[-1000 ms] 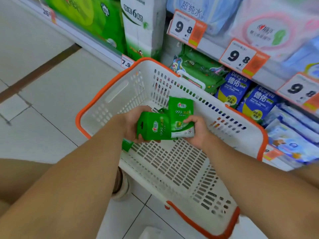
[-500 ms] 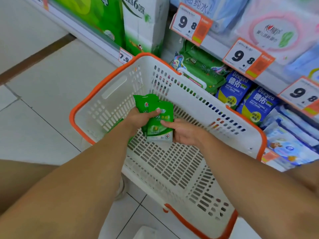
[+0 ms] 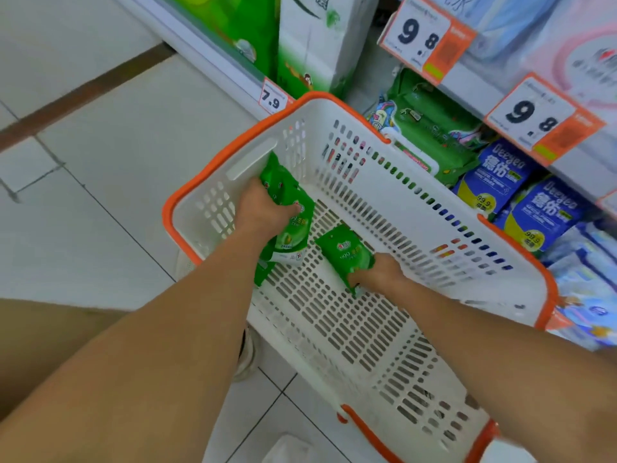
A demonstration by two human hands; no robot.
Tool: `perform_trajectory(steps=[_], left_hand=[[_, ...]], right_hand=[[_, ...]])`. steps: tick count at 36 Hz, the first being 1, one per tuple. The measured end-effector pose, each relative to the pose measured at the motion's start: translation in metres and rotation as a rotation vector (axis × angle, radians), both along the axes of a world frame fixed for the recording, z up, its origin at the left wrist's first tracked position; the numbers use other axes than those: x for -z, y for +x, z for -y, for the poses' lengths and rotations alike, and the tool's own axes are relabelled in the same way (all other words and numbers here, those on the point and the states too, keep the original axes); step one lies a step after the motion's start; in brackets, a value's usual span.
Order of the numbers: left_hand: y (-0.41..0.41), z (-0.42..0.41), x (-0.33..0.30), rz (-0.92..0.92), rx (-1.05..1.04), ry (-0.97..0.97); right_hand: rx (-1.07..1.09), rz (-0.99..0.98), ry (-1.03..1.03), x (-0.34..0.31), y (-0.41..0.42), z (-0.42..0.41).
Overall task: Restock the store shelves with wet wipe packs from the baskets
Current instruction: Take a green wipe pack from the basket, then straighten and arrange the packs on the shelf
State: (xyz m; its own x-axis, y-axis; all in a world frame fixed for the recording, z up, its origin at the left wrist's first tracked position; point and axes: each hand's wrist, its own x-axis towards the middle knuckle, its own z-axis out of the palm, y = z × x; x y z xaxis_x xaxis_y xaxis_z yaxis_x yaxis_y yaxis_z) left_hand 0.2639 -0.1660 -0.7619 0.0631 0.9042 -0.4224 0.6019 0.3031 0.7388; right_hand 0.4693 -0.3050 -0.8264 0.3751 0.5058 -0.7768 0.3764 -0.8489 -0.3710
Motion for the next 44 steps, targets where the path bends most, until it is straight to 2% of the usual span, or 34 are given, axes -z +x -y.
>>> perform_trajectory(steps=[3, 5, 7, 9, 12, 15, 17, 20, 23, 27, 30, 34, 40, 44], left_hand=[[0.007, 0.004, -0.001, 0.078, -0.125, -0.123], [0.014, 0.009, -0.007, 0.155, -0.192, -0.19], [0.025, 0.013, -0.017, 0.251, -0.206, -0.224], [0.04, 0.018, -0.035, 0.311, -0.176, -0.209], [0.067, 0.021, -0.078, 0.412, -0.141, -0.094], [0.089, 0.024, -0.138, 0.507, -0.075, -0.079], [0.099, 0.033, -0.184, 0.625, 0.037, -0.11], [0.106, 0.041, -0.241, 0.608, 0.229, -0.034], [0.103, 0.043, -0.294, 0.634, 0.349, -0.134], [0.104, 0.048, -0.339, 0.633, 0.493, -0.171], [0.111, 0.07, -0.357, 0.624, 0.638, -0.134], [0.117, 0.078, -0.355, 0.662, 0.532, -0.059], [0.104, 0.052, -0.364, 0.99, 0.02, -0.156], [0.112, 0.06, -0.36, 1.442, 0.109, -0.474]], right_hand=[[0.56, -0.604, 0.09, -0.03, 0.001, -0.004], [0.666, -0.842, 0.211, -0.055, -0.003, -0.008], [0.49, -0.803, 0.287, -0.079, -0.009, -0.014], [0.284, -0.628, 0.367, -0.108, -0.013, -0.02], [0.199, -0.537, 0.553, -0.155, -0.012, -0.026], [0.201, -0.536, 0.7, -0.205, -0.005, -0.024], [0.126, -0.536, 0.737, -0.242, -0.001, -0.02], [0.007, -0.643, 0.776, -0.295, 0.011, -0.013], [-0.027, -0.694, 0.713, -0.353, 0.026, -0.004], [0.138, -0.669, 0.812, -0.406, 0.04, 0.0], [0.247, -0.776, 0.9, -0.417, 0.042, 0.0], [0.393, -0.876, 0.991, -0.415, 0.039, 0.004], [0.767, -0.874, 1.314, -0.419, 0.029, -0.021], [0.712, -0.909, 1.395, -0.417, 0.018, -0.034]])
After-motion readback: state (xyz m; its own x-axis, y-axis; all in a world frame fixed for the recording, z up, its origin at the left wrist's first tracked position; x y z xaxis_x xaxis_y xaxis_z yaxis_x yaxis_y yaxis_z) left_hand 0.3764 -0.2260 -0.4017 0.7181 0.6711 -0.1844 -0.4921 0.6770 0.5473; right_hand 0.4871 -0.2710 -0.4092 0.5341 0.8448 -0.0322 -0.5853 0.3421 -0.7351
